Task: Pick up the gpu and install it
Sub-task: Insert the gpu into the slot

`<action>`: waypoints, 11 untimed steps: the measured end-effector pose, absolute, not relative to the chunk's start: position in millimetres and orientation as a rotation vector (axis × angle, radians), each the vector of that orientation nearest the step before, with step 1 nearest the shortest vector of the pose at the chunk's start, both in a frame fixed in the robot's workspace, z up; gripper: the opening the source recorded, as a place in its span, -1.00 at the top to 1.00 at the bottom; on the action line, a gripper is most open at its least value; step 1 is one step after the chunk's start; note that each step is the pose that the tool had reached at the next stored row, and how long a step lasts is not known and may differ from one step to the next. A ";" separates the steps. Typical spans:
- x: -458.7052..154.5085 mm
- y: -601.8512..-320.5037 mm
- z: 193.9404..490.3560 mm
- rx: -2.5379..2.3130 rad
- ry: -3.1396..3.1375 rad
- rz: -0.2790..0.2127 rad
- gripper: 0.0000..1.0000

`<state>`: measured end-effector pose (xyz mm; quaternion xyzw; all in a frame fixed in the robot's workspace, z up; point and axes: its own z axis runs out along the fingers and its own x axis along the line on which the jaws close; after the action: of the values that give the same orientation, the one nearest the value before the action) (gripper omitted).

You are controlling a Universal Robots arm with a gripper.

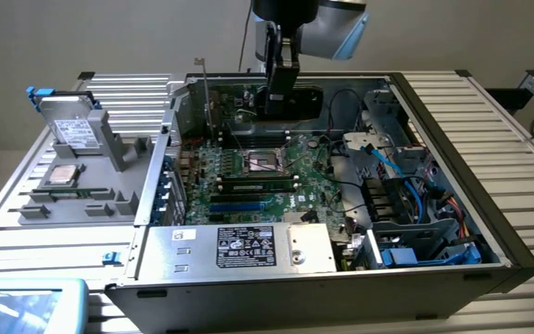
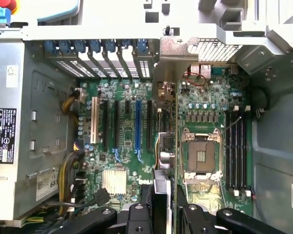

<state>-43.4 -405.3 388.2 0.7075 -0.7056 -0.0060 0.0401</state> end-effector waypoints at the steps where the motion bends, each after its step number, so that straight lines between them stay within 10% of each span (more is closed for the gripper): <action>1: -44.7 -406.0 387.0 2.170 -2.160 -0.019 0.42; 11: -58.7 -414.3 372.1 2.193 -2.172 -0.058 0.42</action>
<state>-58.7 -414.3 372.1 0.7101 -0.7033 -0.0186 0.0273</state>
